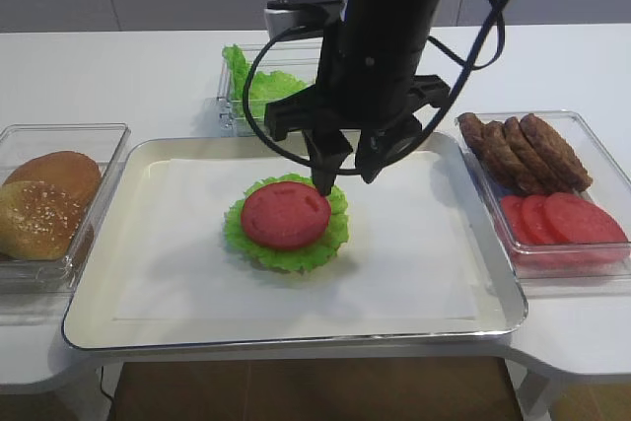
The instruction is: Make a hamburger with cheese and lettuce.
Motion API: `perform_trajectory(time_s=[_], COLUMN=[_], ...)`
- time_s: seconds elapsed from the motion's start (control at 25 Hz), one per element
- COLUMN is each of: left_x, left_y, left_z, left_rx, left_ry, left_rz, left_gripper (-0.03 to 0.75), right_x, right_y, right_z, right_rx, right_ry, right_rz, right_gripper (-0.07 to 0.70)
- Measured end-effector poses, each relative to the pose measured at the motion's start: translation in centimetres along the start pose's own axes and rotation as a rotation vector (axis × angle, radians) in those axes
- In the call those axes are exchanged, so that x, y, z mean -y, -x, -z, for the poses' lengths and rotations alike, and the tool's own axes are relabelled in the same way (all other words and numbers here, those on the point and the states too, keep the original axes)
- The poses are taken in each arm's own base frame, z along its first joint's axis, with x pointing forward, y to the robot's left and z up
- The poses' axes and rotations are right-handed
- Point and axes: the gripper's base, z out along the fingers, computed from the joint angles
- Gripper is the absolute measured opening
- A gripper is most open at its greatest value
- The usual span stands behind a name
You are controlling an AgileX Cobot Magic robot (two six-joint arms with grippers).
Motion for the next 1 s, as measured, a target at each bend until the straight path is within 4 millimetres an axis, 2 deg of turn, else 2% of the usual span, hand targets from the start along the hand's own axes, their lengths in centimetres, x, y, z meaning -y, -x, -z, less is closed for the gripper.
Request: perform_trajectory(time_s=[0.16, 0.6, 0.76, 1.0], left_x=[0.0, 0.0, 0.0, 0.0], left_y=[0.0, 0.0, 0.0, 0.0], left_z=[0.0, 0.0, 0.0, 0.0], left_rx=[0.0, 0.0, 0.0, 0.0], left_ry=[0.0, 0.0, 0.0, 0.0], left_rz=[0.0, 0.0, 0.0, 0.0], left_gripper=[0.342, 0.342, 0.342, 0.342], right_x=[0.2, 0.8, 1.4, 2.7], right_y=[-0.4, -3.4, -5.4, -9.7], right_z=[1.7, 9.5, 12.0, 14.5], right_rx=[0.049, 0.255, 0.326, 0.395], right_ry=[-0.039, -0.14, -0.202, -0.288], right_rz=[0.022, 0.076, 0.092, 0.067], right_gripper=[0.372, 0.372, 0.372, 0.372])
